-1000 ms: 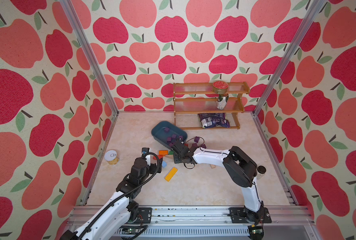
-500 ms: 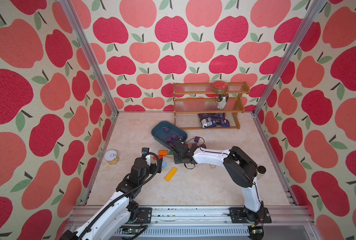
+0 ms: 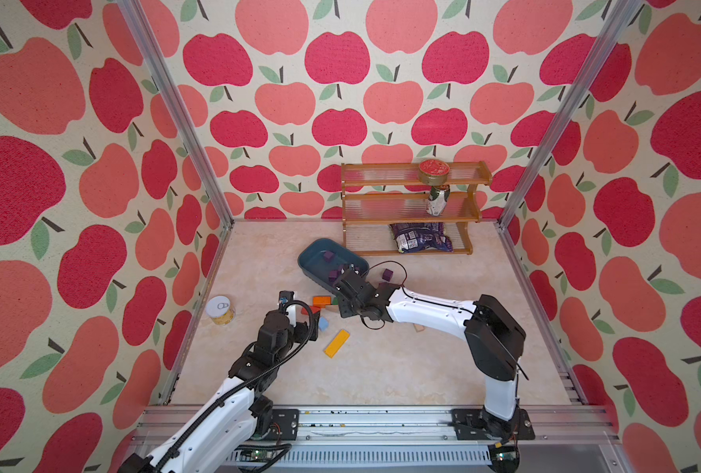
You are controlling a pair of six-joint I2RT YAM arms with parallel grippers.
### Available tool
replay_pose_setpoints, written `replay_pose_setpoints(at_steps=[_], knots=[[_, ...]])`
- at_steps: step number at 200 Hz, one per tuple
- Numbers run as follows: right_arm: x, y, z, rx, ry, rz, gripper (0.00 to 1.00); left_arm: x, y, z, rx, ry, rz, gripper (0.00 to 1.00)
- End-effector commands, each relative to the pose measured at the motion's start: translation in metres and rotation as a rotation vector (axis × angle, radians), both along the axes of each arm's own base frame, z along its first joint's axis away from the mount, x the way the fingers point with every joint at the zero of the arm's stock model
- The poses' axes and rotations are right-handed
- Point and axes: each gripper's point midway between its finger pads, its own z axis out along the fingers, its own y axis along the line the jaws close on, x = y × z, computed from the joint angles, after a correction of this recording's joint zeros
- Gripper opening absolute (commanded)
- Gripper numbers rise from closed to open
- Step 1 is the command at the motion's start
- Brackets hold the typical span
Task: Pick purple bricks into the storage bin
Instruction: Pick up the building block from the center of the board, then place the building block in the storage box.
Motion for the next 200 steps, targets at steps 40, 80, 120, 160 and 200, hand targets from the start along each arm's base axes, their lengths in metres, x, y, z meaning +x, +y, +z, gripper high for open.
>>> replay_pose_setpoints(at_steps=[40, 80, 120, 160, 200], knots=[[0.047, 0.008, 0.037, -0.015, -0.073, 0.019, 0.15, 0.000, 0.003, -0.002, -0.016, 0.004, 0.015, 0.99], [0.076, 0.012, 0.019, -0.024, -0.035, 0.009, 0.15, 0.000, 0.003, -0.002, -0.018, 0.005, 0.017, 0.99], [0.091, 0.012, 0.000, -0.022, 0.002, -0.006, 0.15, 0.000, 0.004, -0.002, -0.021, 0.006, 0.021, 0.99], [0.104, 0.008, -0.011, -0.003, 0.030, -0.025, 0.20, 0.000, 0.004, -0.003, -0.021, 0.008, 0.021, 0.99], [0.105, 0.012, 0.002, 0.028, 0.001, 0.014, 0.71, 0.000, 0.004, -0.004, -0.023, 0.010, 0.022, 0.99]])
